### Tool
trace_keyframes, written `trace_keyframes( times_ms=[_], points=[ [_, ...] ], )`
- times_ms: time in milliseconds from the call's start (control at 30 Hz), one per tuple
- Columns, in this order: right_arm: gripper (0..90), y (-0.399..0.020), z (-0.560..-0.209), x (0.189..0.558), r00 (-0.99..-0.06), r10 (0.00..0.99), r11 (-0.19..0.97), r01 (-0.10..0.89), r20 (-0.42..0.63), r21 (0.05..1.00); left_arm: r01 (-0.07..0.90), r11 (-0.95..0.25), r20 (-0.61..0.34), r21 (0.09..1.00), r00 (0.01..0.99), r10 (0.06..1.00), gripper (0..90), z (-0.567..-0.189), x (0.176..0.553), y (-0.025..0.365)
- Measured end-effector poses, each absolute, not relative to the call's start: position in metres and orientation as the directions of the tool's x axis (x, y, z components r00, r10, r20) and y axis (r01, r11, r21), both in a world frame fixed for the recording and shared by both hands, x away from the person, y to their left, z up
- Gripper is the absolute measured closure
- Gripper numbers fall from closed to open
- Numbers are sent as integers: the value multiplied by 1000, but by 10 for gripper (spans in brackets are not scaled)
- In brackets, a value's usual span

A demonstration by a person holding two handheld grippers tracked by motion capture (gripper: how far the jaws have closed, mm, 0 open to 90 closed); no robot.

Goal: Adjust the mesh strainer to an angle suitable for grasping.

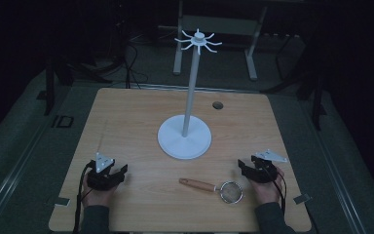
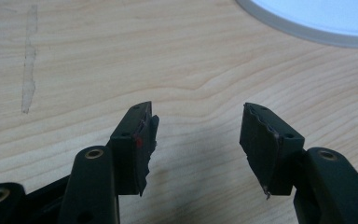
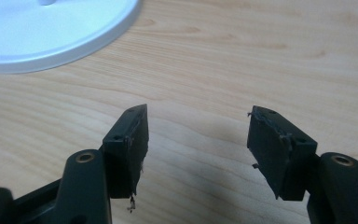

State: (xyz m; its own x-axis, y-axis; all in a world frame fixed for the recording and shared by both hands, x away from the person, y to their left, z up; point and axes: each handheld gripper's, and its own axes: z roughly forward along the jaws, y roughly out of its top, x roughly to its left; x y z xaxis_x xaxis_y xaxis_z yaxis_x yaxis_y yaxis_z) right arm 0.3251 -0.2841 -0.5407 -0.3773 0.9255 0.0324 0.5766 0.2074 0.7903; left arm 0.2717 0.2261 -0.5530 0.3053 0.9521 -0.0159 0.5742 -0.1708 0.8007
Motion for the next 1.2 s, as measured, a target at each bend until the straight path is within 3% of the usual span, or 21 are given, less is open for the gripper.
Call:
trace_keyframes(
  times_ms=[167, 200, 600, 967, 1200],
  points=[
    [403, -279, -533, 319, -409, 913, 260, 558, -12, 788, 557, -141, -33, 818, 291, 956, 474, -551, 270, 228],
    [415, -273, -526, 312, -440, 896, 312, 525, -62, 792, 548, -127, -41, 827, 283, 958, 492, -549, 268, 229],
    [450, -257, -508, 308, -495, 862, 388, 504, -110, 772, 554, -120, -33, 824, 258, 966, 494, -547, 266, 232],
    [552, -241, -486, 306, -565, 800, 507, 459, -200, 730, 556, -122, -30, 822, 258, 966, 494, -547, 265, 232],
    [532, -229, -478, 308, -606, 752, 585, 435, -257, 685, 558, -123, -30, 821, 257, 966, 494, -547, 265, 231]
  ],
)
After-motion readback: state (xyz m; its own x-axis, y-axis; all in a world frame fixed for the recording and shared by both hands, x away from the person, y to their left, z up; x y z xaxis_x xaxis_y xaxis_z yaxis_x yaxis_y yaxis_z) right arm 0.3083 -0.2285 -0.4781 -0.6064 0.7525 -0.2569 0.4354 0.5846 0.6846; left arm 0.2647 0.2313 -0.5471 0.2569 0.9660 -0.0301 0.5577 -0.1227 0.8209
